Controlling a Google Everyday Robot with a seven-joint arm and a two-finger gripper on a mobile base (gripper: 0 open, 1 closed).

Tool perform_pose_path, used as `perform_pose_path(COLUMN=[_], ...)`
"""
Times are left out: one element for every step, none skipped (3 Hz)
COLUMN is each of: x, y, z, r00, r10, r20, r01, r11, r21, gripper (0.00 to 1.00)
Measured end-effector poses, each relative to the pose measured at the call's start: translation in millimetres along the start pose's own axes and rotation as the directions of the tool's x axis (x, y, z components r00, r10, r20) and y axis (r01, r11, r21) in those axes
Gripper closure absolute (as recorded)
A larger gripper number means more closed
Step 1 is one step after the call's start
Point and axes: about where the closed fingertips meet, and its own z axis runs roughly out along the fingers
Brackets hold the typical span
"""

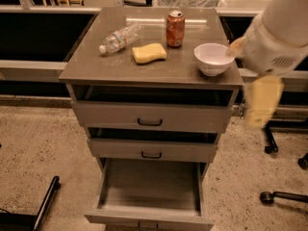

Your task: Place sponge into bottom drawer

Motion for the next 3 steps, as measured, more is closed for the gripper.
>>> perform_pose_path(x=[-30,-30,-37], y=[-14,-14,-42], z=[96,96,99], r00=[0.991,0.991,0.992], r10=[-0.044,-0.044,-0.112], r20=[0.128,0.128,0.052], r01=[0.061,0.061,0.117], r11=[0.9896,0.9896,0.986], r21=[-0.13,-0.13,-0.119], gripper=[0.0,0.0,0.0])
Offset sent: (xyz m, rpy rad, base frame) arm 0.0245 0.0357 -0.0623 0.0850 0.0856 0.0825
